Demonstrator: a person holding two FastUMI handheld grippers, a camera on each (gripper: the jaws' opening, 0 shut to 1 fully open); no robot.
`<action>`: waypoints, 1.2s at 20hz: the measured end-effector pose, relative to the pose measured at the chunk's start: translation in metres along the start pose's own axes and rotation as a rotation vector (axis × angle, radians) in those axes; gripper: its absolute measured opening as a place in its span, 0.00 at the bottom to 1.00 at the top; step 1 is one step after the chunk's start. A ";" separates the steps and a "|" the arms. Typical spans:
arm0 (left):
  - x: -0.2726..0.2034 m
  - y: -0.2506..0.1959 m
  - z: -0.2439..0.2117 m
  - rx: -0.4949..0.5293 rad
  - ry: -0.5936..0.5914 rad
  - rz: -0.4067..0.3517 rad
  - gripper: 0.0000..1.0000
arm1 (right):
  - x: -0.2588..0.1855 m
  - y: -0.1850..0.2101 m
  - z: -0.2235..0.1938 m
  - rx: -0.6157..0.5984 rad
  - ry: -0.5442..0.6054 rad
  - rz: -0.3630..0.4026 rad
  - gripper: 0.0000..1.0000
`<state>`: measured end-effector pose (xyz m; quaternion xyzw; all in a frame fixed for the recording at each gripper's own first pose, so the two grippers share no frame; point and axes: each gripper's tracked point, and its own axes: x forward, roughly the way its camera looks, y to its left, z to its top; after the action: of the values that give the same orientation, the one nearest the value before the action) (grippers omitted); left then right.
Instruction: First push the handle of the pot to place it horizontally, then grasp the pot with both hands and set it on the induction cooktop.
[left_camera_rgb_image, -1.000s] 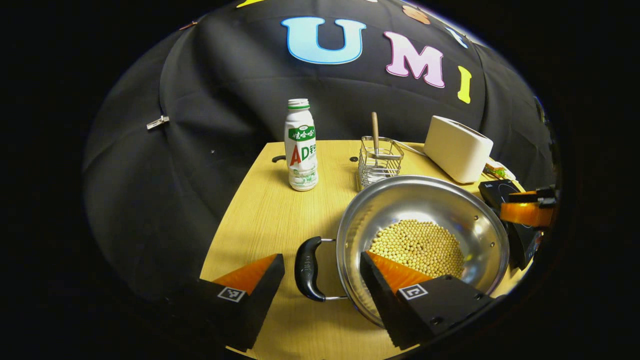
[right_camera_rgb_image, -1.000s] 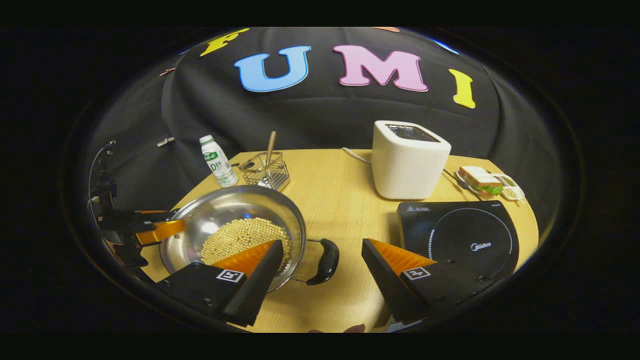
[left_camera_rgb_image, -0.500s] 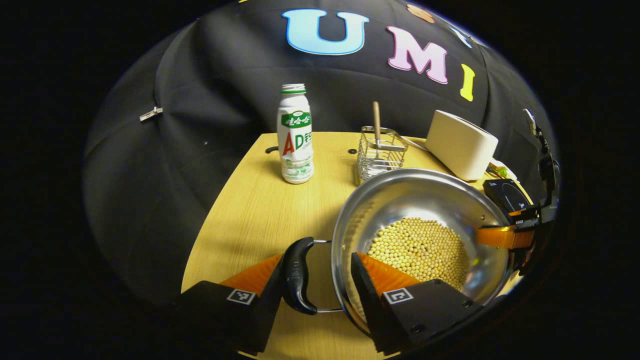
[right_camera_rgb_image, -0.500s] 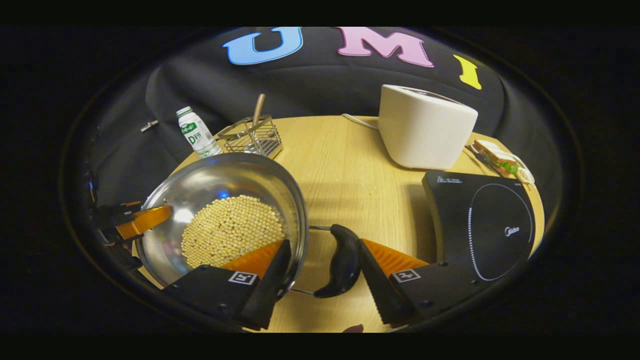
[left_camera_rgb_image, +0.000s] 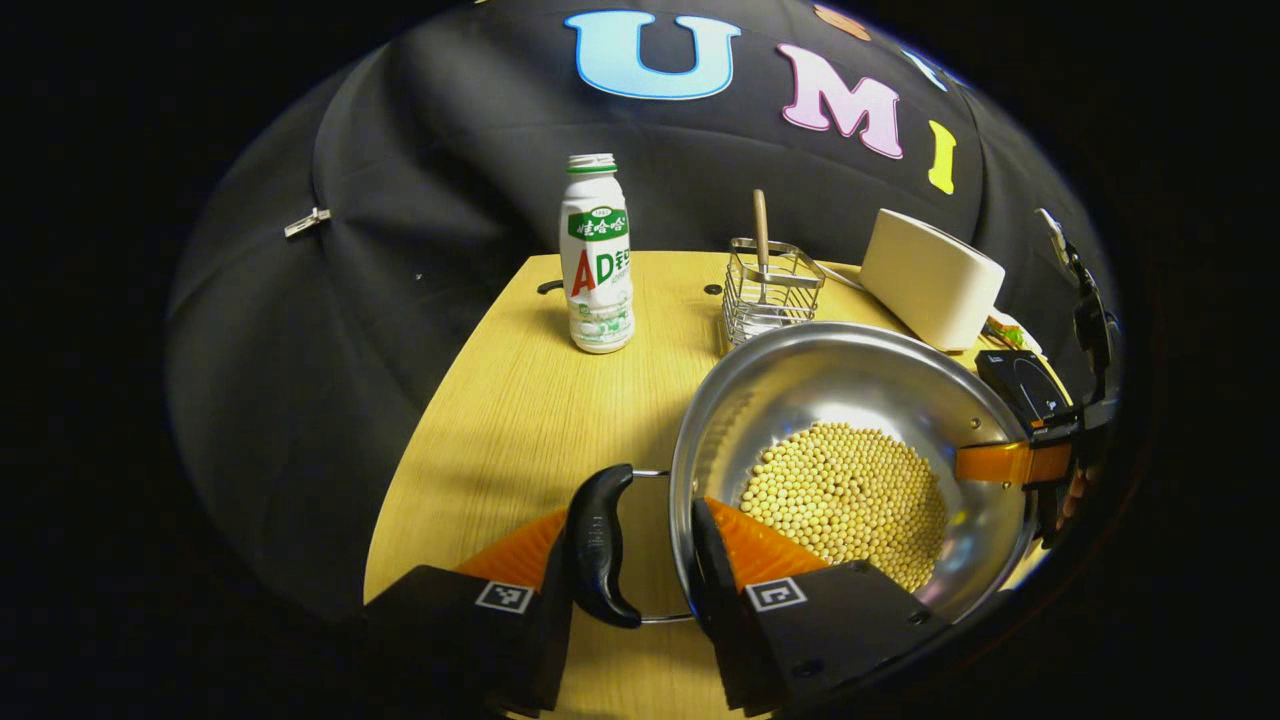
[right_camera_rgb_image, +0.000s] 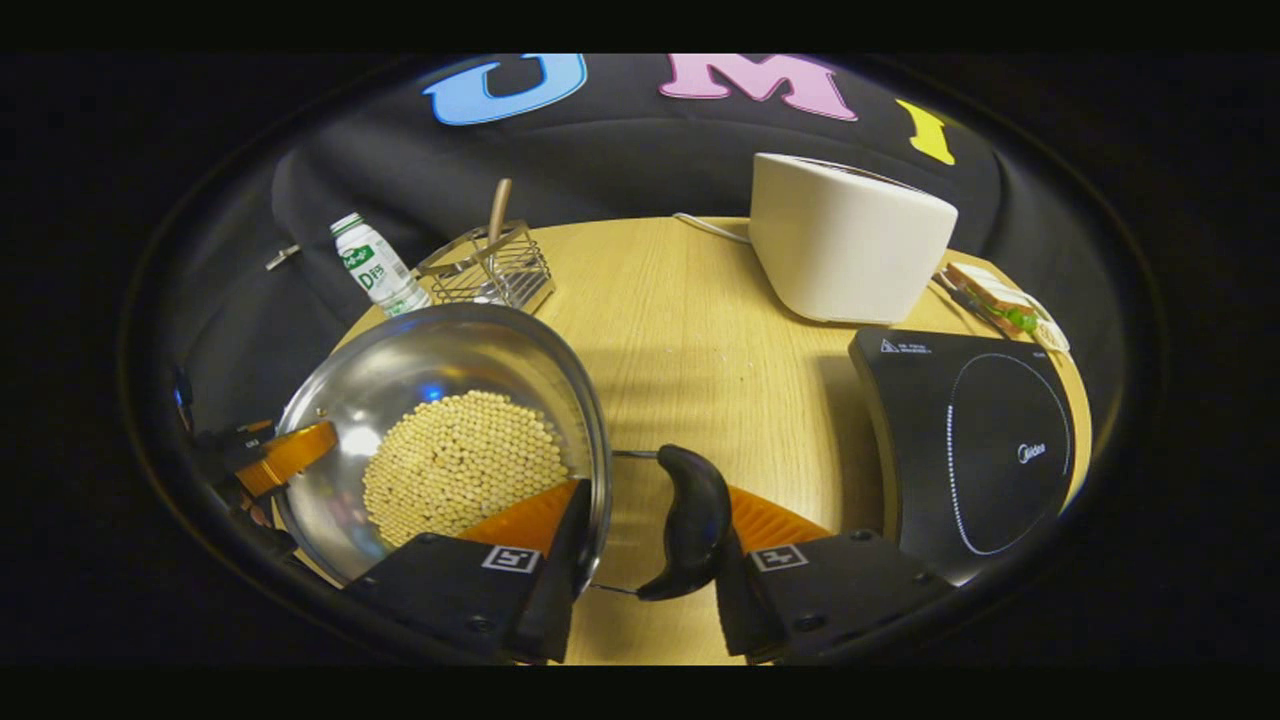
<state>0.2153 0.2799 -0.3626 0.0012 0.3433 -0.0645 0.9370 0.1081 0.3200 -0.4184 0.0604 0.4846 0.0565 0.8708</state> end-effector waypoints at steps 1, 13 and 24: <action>-0.001 0.000 0.001 -0.011 -0.001 0.003 0.61 | 0.001 -0.001 0.004 0.002 -0.010 0.002 0.60; -0.092 -0.055 0.022 -0.044 -0.033 0.026 0.59 | -0.098 -0.042 0.028 -0.006 -0.045 0.023 0.58; -0.124 -0.183 0.042 -0.020 -0.028 -0.018 0.58 | -0.161 -0.163 0.033 0.041 -0.060 -0.009 0.58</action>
<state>0.1263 0.1111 -0.2431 -0.0124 0.3308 -0.0696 0.9411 0.0582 0.1325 -0.2922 0.0775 0.4594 0.0408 0.8839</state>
